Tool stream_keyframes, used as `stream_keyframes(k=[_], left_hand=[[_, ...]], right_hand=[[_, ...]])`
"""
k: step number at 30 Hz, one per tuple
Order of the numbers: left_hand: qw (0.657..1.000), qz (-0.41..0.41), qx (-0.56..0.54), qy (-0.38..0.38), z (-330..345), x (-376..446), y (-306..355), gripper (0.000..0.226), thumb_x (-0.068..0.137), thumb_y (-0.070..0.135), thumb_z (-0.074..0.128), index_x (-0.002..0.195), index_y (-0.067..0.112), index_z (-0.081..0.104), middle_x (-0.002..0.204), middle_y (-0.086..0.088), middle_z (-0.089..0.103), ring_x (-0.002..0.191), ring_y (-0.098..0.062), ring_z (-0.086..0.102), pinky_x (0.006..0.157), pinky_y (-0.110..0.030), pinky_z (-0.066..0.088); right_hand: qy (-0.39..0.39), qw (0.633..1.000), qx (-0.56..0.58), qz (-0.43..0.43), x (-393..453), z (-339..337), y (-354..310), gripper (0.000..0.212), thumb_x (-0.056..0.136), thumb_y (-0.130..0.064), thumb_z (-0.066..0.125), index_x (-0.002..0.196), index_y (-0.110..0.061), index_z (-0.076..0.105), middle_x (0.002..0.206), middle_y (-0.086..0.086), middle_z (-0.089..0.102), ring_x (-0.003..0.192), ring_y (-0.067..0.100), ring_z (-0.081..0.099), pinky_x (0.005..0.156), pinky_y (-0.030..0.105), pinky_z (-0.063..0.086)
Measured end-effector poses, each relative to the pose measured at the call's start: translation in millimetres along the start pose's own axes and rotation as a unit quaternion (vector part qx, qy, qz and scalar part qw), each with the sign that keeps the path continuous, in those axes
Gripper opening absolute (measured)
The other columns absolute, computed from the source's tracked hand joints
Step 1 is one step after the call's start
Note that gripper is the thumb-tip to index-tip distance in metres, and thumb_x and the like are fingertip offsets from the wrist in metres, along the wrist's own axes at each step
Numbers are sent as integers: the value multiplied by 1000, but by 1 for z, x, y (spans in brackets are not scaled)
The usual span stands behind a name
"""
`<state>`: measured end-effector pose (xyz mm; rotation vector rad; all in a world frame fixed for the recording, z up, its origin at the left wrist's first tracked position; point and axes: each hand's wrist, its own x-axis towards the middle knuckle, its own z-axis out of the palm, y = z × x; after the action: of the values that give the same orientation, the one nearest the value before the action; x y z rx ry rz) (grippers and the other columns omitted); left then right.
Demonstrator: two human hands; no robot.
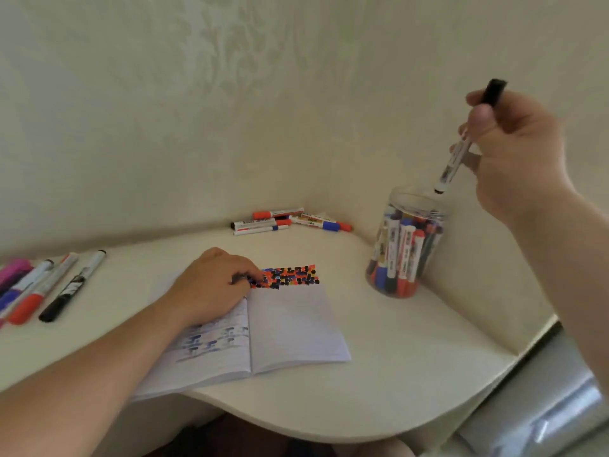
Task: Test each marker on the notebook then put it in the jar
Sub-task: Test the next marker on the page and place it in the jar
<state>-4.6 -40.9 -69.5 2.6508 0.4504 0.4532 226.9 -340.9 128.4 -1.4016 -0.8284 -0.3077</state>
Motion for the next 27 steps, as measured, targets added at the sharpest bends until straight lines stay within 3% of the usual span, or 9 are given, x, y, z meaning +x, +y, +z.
stream_keyframes(k=[5,9,15,18,22,27], left_hand=[[1000,-5,-2,3,-1,-1,5,39,96,21,55,105,56,69,92,30,64,113,-7,43,96,-27,41],[1000,-7,8,8,-3,-3,8,39,97,22,54,107,56,69,93,30,64,113,-8,43,96,-29,43],[1000,-12,10,12,-2,-3,7,39,97,23,54,107,57,69,97,31,64,113,-5,42,97,-30,43],[1000,-16,7,14,0,-2,6,39,96,23,53,108,55,71,95,30,64,112,-3,41,94,-27,42],[1000,-19,5,14,2,1,1,39,95,25,52,103,61,67,100,26,67,110,-1,40,94,-27,42],[1000,-21,6,19,5,2,-4,40,95,26,52,103,63,66,103,25,67,111,0,39,97,-30,44]], right_hand=[[-5,997,-9,76,-3,2,28,17,98,-11,72,105,-26,73,109,4,74,93,15,73,83,31,62],[-15,992,-77,98,-11,14,37,17,94,-9,77,100,-25,73,102,0,74,91,17,75,82,32,63],[22,986,-129,108,-2,10,21,35,98,-10,69,122,-31,55,107,7,71,81,21,78,73,34,65],[9,980,-153,124,0,8,19,34,98,-10,70,118,-28,50,107,10,70,77,22,78,73,38,67],[25,971,-231,52,1,4,17,29,98,-18,70,113,-29,47,103,-2,67,83,23,74,76,45,64],[-30,938,-344,13,0,-3,23,23,102,-18,64,118,-23,48,106,1,66,88,20,67,63,30,49]])
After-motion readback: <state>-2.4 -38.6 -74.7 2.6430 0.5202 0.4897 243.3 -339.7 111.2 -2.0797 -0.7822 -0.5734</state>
